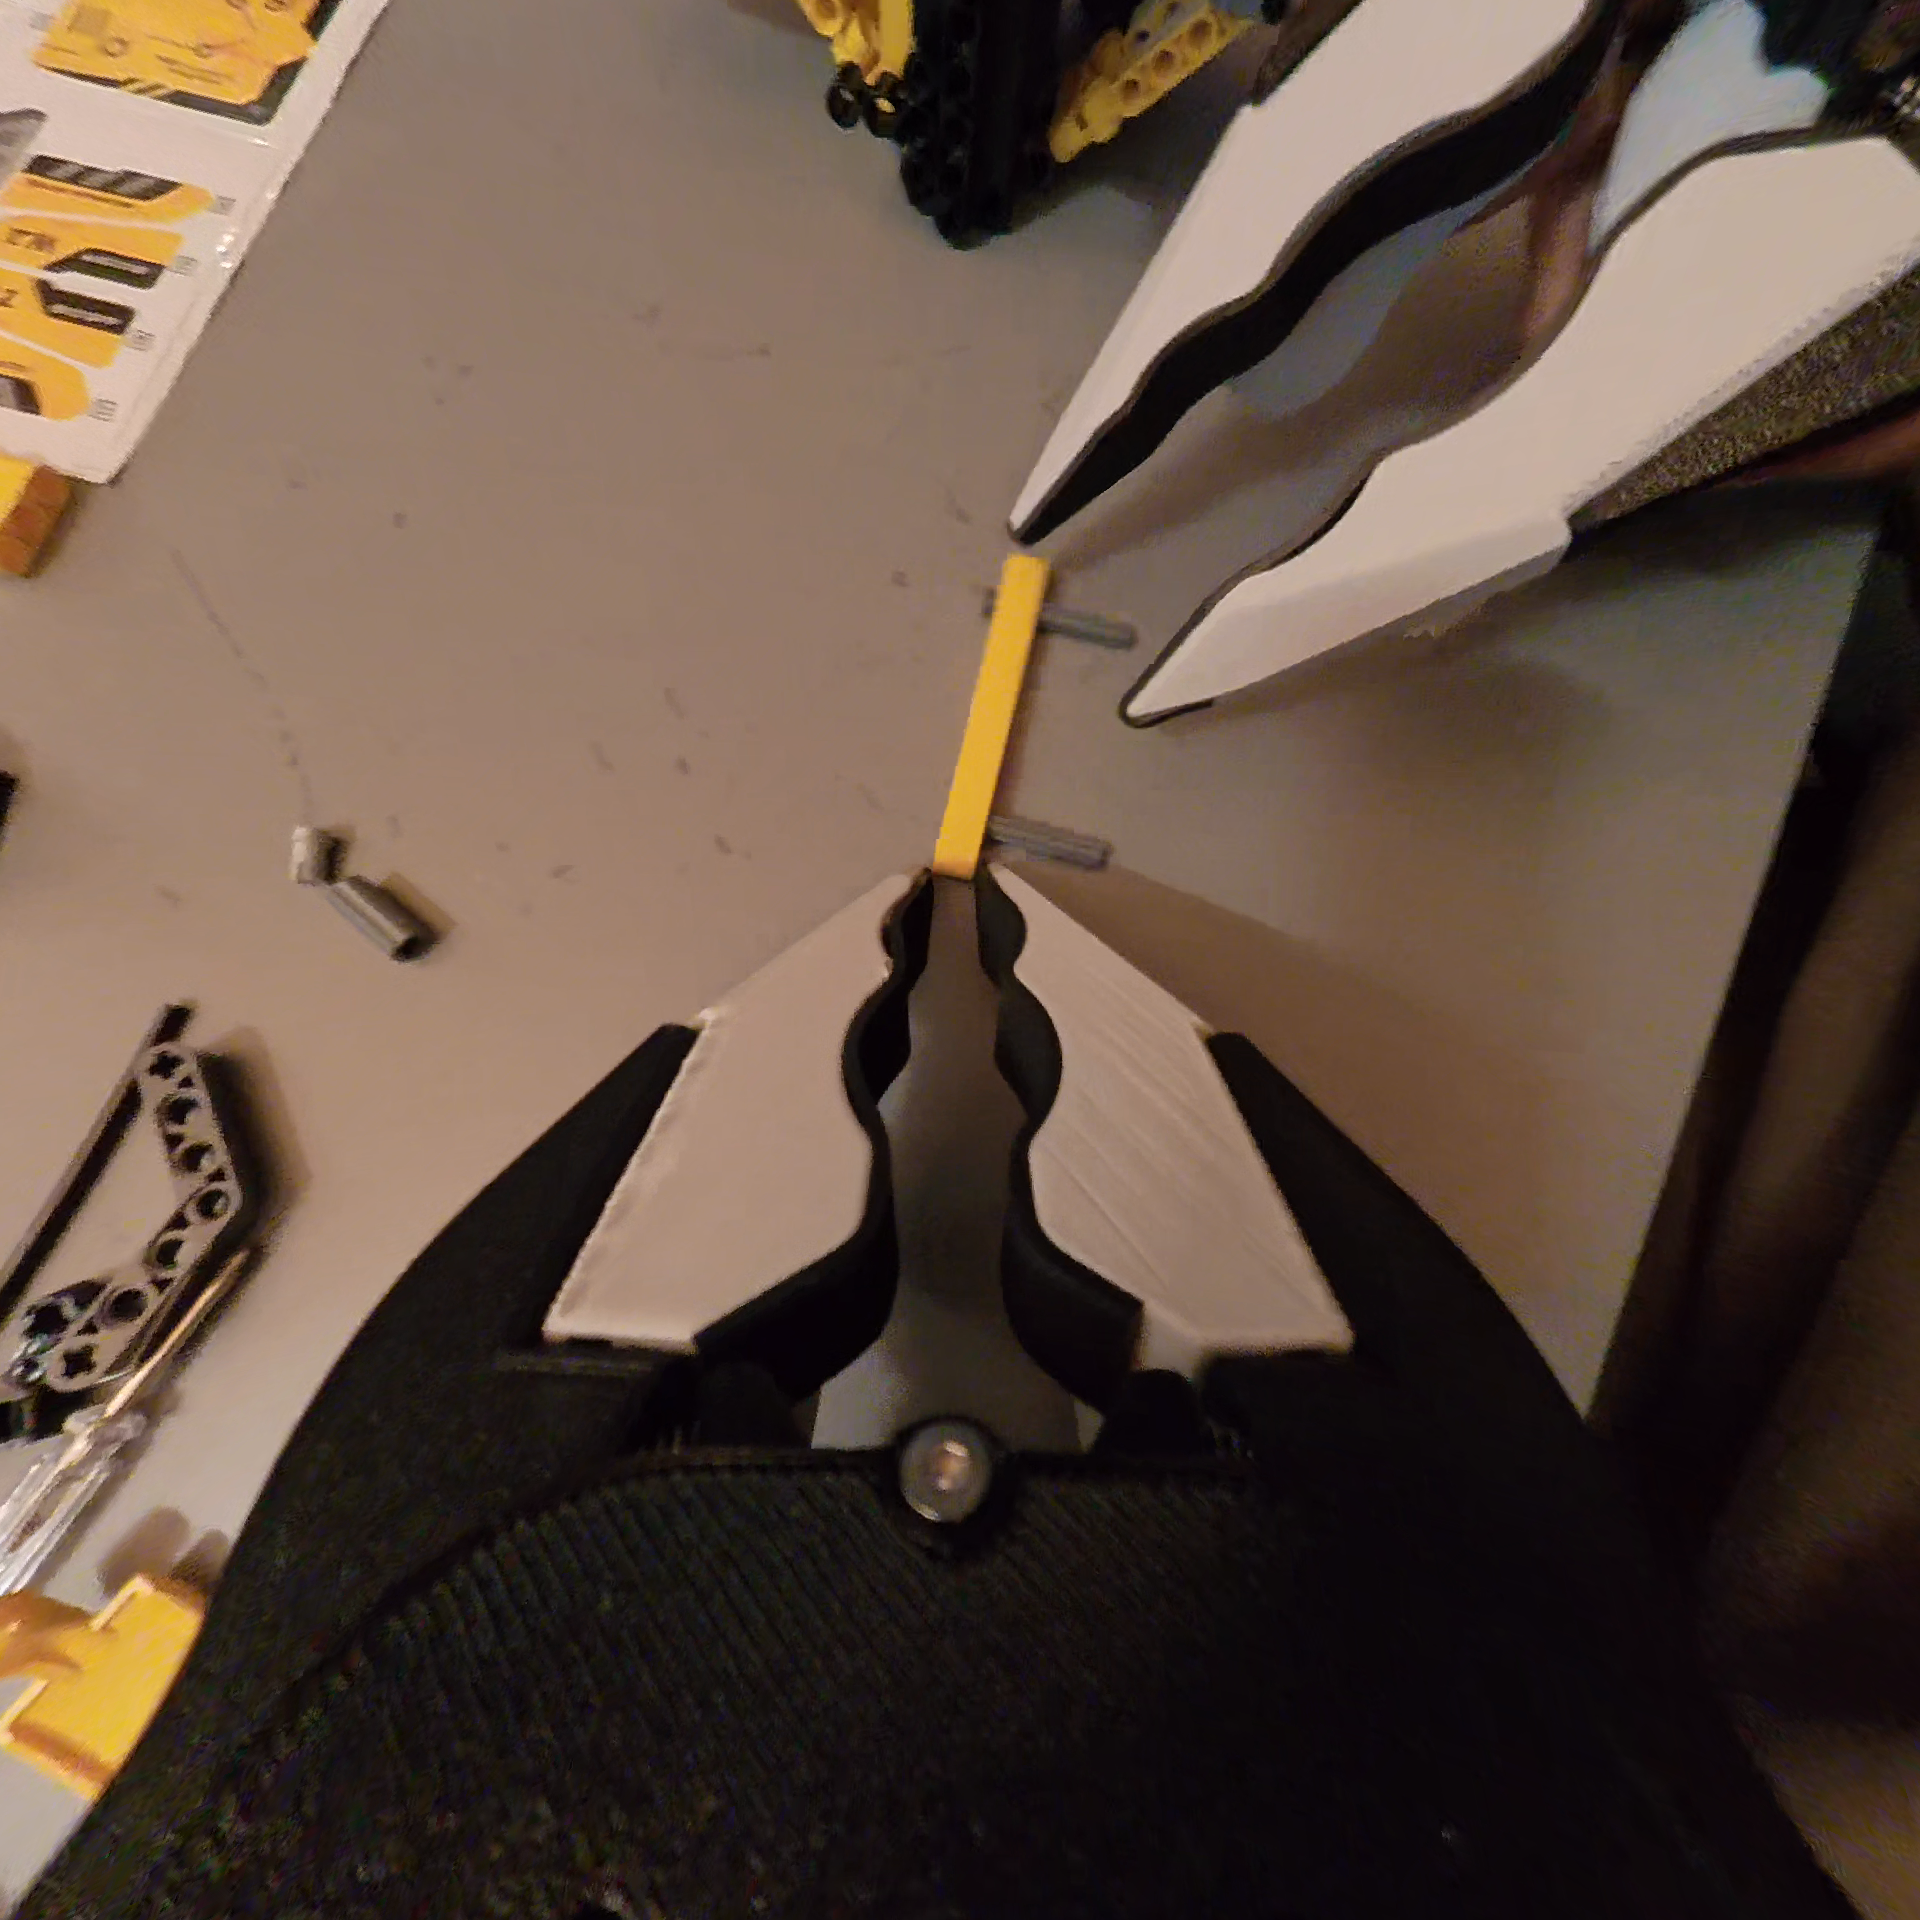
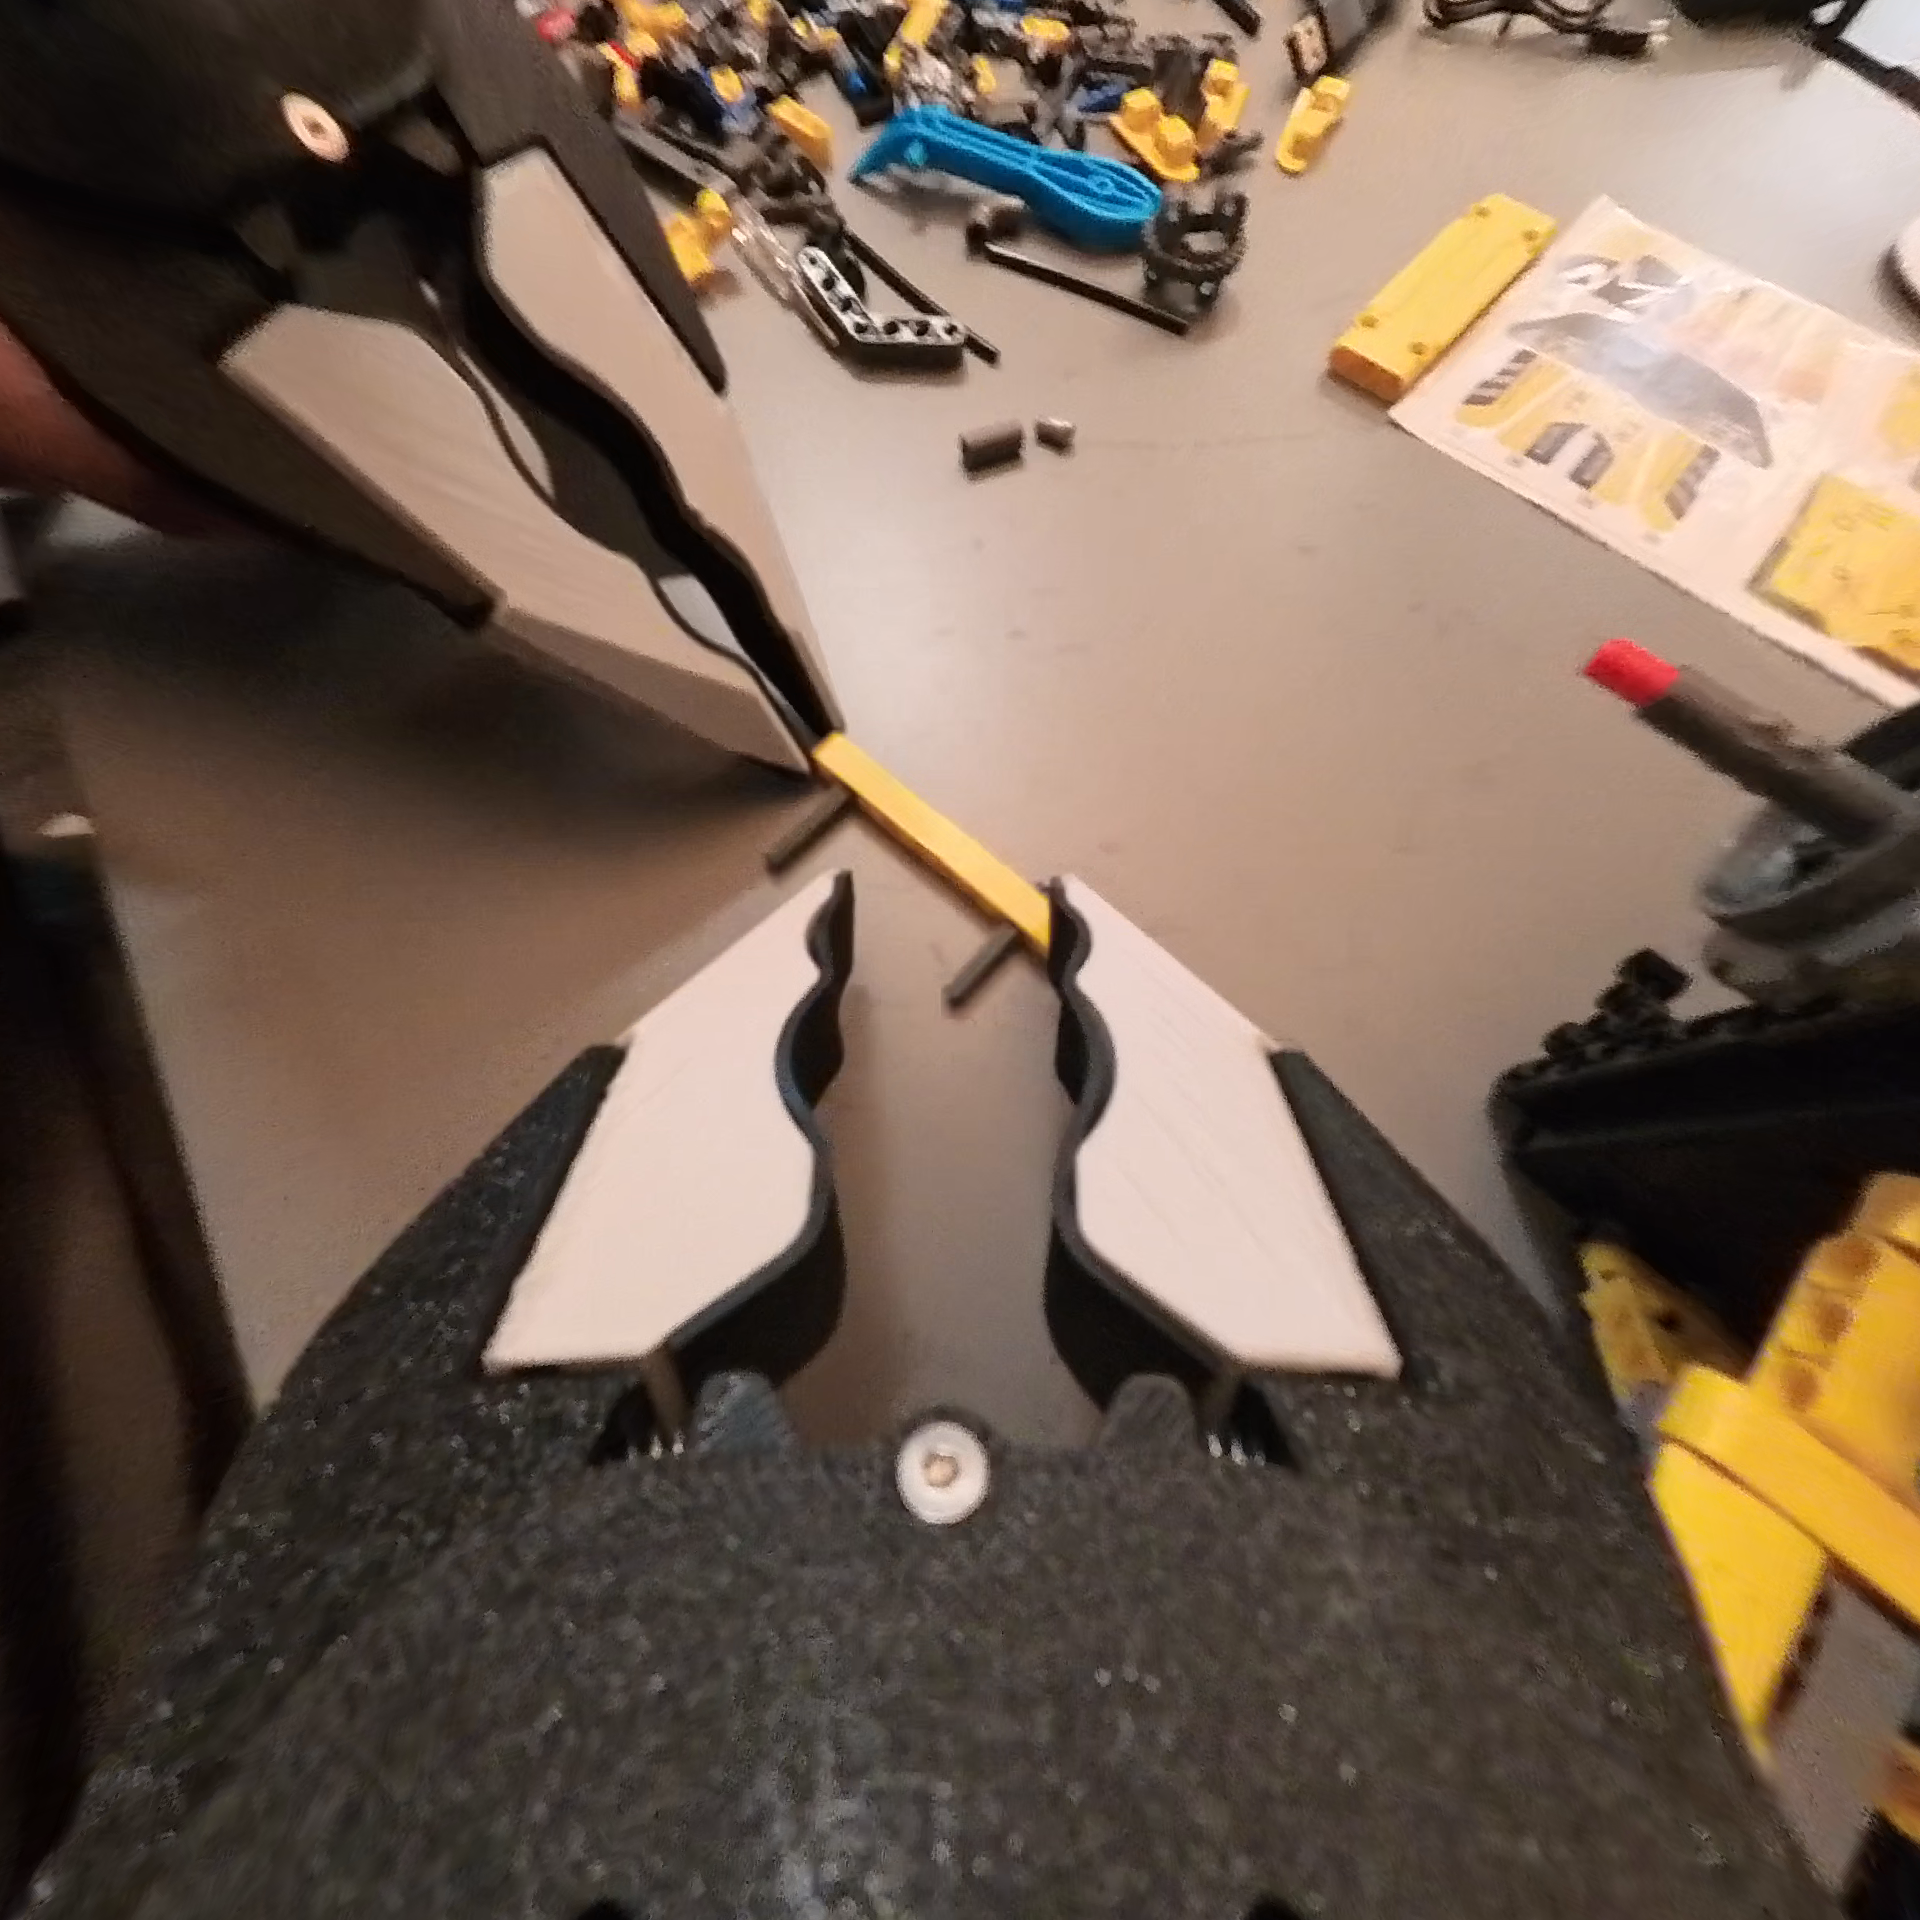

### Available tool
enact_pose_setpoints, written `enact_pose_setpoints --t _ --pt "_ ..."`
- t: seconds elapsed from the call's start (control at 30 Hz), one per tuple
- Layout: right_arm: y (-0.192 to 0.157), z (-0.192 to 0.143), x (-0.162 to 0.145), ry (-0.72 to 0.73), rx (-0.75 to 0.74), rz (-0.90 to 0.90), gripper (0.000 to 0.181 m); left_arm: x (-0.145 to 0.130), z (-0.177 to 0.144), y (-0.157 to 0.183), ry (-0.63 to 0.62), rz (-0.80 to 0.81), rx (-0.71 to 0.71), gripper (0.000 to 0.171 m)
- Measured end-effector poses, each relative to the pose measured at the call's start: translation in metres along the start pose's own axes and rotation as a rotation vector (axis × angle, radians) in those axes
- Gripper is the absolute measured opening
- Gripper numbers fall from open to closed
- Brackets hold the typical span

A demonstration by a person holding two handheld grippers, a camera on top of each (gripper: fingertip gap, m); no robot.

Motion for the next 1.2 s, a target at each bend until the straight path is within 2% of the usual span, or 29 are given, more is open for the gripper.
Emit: enact_pose_setpoints --t 0.07,0.13,0.23,0.37,0.5,0.73,1.2 --pt "0.0046 -0.0008 -0.0024 -0.010 -0.055 -0.030 0.037 -0.0010 -0.0003 -0.0045 -0.008 -0.002 0.038 0.008" --pt "0.0058 -0.0008 -0.0044 -0.026 -0.048 -0.035 0.042 -0.0017 -0.0007 -0.0062 -0.009 -0.004 0.044 0.011" --pt "0.0038 0.0000 -0.0061 -0.055 0.030 -0.021 0.054 -0.0019 -0.0026 -0.0072 0.006 -0.013 0.031 0.012" --pt "0.0038 -0.0006 -0.0061 -0.083 0.165 0.033 0.054 0.0001 -0.0069 -0.0068 0.056 -0.022 -0.008 0.013" --pt "0.0036 0.0001 -0.0066 -0.102 0.220 0.058 0.055 0.0003 -0.0075 -0.0062 0.065 -0.023 -0.019 0.014" --pt "0.0006 0.0025 -0.0091 -0.123 0.183 0.013 0.038 -0.0003 -0.0046 -0.0038 0.041 -0.005 -0.026 0.015" --pt "0.0007 0.0020 -0.0090 -0.118 0.173 0.007 0.026 -0.0001 -0.0058 -0.0055 0.055 -0.025 -0.036 0.016"
Point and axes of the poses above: each gripper's, where its closed fingertips meet, z out along the fingers, x out of its top, y = z × x across the jaws, the point moved 7 cm from there along -z, back along the fingers, and after that the axes turned 13 degrees about z, right-handed, at the moved point
